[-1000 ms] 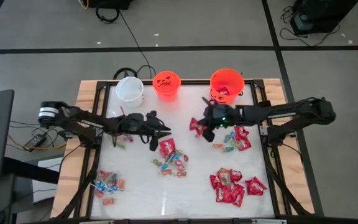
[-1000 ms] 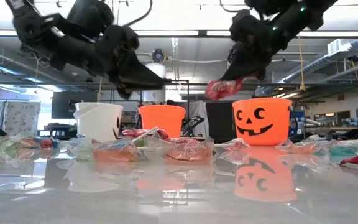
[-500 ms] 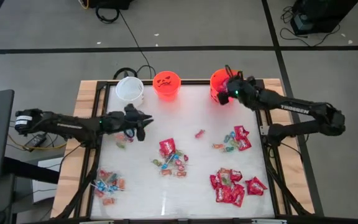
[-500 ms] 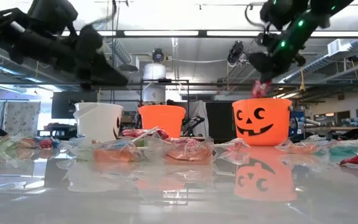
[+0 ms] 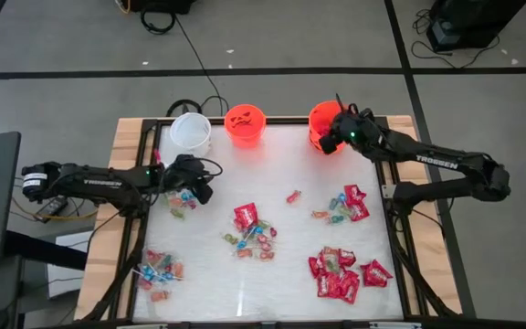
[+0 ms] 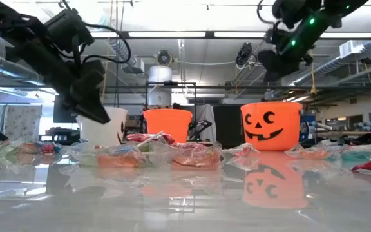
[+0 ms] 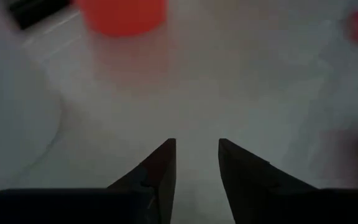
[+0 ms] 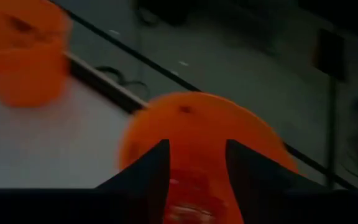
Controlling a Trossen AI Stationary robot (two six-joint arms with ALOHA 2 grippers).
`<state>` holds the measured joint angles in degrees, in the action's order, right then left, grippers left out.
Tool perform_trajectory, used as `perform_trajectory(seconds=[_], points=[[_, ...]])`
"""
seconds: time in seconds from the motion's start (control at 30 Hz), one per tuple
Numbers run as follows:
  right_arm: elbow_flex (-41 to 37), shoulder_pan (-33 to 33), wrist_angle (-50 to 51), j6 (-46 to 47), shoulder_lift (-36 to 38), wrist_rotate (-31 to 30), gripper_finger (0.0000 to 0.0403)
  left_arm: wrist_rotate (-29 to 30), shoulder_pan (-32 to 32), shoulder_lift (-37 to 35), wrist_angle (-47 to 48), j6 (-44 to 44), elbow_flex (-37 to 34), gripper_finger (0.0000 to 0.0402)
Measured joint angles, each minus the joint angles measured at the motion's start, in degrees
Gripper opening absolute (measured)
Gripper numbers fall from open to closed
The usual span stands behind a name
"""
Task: Sort candy by brand, put in halloween buckets
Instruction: Put the red candy into the right orange bucket
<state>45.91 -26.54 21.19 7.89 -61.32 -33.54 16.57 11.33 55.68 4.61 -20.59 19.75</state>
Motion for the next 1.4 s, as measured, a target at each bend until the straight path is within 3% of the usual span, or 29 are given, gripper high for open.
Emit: perform_trajectory(seconds=[0.2, 0.37, 0.53, 0.63, 0.8, 1.03, 1.4], points=[[0.02, 8.94, -2.81, 1.65, 0.50, 9.15, 0.0165, -15.18, -2.61, 7.30, -14.84, 12.34, 0.00, 0.0129], [0.02, 19.28, -3.54, 5.83, 0.50, 7.17, 0.0163, -20.29, -2.64, 14.02, -23.64, 11.41, 0.00, 0.0129], [0.01, 25.52, -3.55, 11.04, 0.05, 6.12, 0.0162, -33.79, -1.32, 19.24, -31.12, 6.90, 0.02, 0.0129], [-0.02, 28.06, -3.47, 13.28, -1.51, 5.41, 0.0162, -34.69, -1.31, 21.96, -32.75, 4.36, 0.02, 0.0129], [-0.04, 31.31, -3.05, 15.25, -5.47, 4.68, 0.0162, -31.38, -1.29, 25.82, -33.81, 2.15, 0.02, 0.0129], [-0.04, 32.91, -2.28, 17.02, -8.81, 4.68, 0.0162, -38.58, -1.31, 28.62, -39.72, 0.60, 0.00, 0.0129], [-0.09, 35.11, -1.79, 18.15, -9.92, 5.07, 0.0162, -36.85, -1.20, 35.05, -41.42, -2.48, 0.00, 0.0128]])
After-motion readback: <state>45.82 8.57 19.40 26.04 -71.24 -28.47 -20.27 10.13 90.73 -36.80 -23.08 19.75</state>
